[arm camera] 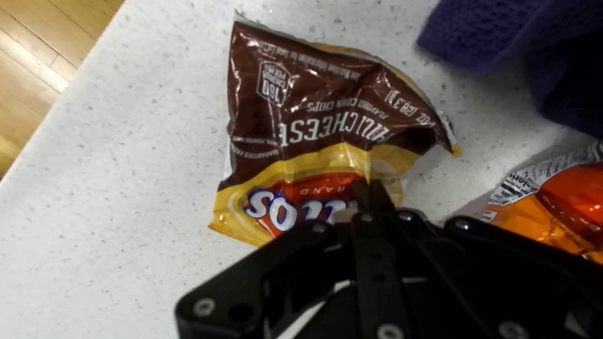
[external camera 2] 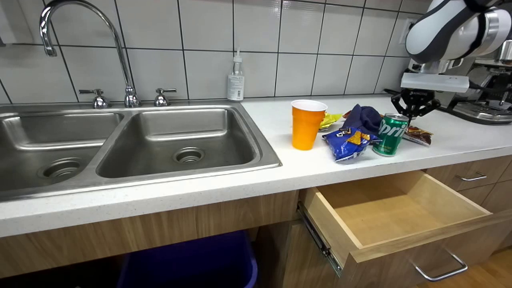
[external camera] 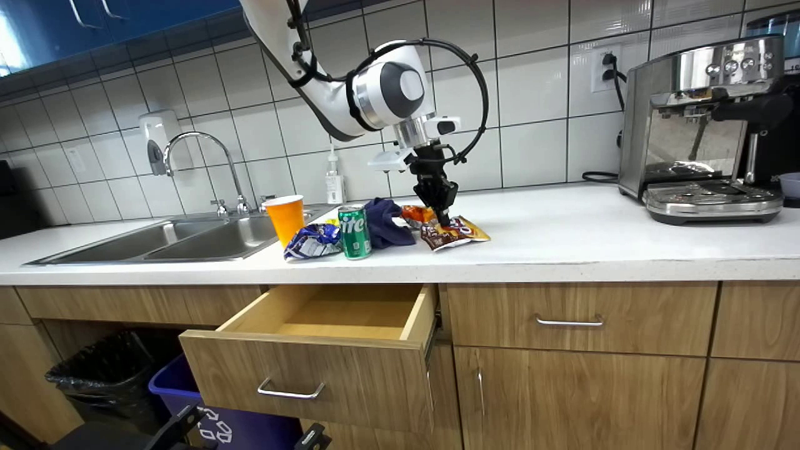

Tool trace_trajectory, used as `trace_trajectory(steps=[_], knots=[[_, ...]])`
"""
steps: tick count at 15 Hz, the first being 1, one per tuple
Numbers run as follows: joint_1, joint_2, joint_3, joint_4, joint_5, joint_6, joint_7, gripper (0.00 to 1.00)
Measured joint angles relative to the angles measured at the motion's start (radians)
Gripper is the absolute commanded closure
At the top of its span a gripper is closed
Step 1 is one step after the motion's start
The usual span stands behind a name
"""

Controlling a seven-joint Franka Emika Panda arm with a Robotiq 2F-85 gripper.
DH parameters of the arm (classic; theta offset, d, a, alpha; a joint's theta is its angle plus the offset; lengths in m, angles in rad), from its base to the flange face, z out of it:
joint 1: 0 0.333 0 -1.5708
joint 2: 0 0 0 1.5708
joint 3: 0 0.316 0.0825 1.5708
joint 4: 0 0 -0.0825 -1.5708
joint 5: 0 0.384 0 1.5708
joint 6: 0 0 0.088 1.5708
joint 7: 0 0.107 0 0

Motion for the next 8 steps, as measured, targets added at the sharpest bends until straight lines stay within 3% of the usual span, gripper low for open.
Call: trace_trajectory(steps=[8], knots=[[0.010,-0.006,-0.014,-0.001,-0.003,0.000,-0.003,1.00]])
